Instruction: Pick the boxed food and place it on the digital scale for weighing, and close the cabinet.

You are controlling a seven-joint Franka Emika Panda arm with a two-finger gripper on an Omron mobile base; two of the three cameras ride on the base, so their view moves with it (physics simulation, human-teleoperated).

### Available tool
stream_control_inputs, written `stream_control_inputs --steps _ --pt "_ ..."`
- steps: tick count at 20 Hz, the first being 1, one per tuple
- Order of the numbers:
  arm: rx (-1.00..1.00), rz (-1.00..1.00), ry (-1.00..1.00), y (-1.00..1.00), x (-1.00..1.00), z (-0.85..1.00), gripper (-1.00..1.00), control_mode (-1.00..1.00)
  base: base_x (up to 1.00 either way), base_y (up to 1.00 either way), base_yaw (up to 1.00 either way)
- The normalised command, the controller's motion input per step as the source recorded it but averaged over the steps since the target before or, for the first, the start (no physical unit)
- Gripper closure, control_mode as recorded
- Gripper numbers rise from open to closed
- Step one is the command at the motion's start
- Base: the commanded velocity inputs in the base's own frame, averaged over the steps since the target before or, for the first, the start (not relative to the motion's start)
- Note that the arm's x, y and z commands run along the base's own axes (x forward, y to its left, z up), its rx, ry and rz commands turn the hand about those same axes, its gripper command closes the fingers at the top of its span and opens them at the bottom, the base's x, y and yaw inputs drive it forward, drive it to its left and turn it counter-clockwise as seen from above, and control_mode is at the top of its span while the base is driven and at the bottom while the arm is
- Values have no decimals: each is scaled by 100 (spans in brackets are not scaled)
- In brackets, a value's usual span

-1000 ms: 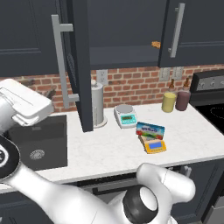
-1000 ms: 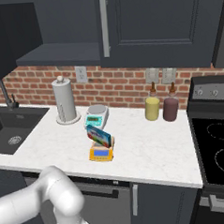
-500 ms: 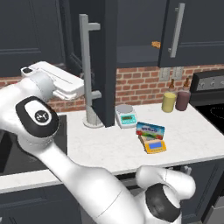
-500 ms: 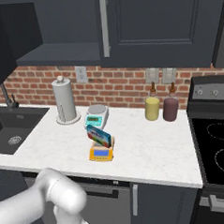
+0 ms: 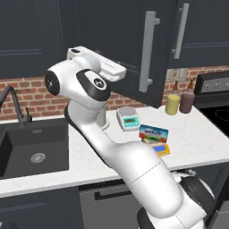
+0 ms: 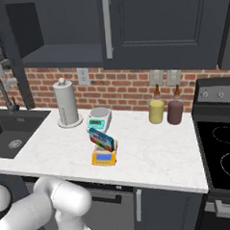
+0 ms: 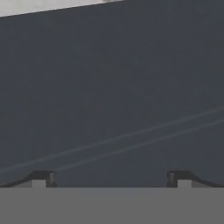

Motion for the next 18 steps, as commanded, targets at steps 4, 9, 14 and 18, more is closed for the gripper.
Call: stream_control_inputs --steps 4,9,14,18 --pt "16 9 0 -98 99 0 -100 -100 0 0 0" --pt "14 10 -2 -84 97 0 -100 -100 0 0 0" --pt "9 11 0 -61 80 0 -100 -100 0 0 0" --pt "5 10 0 -44 86 0 -100 -100 0 0 0"
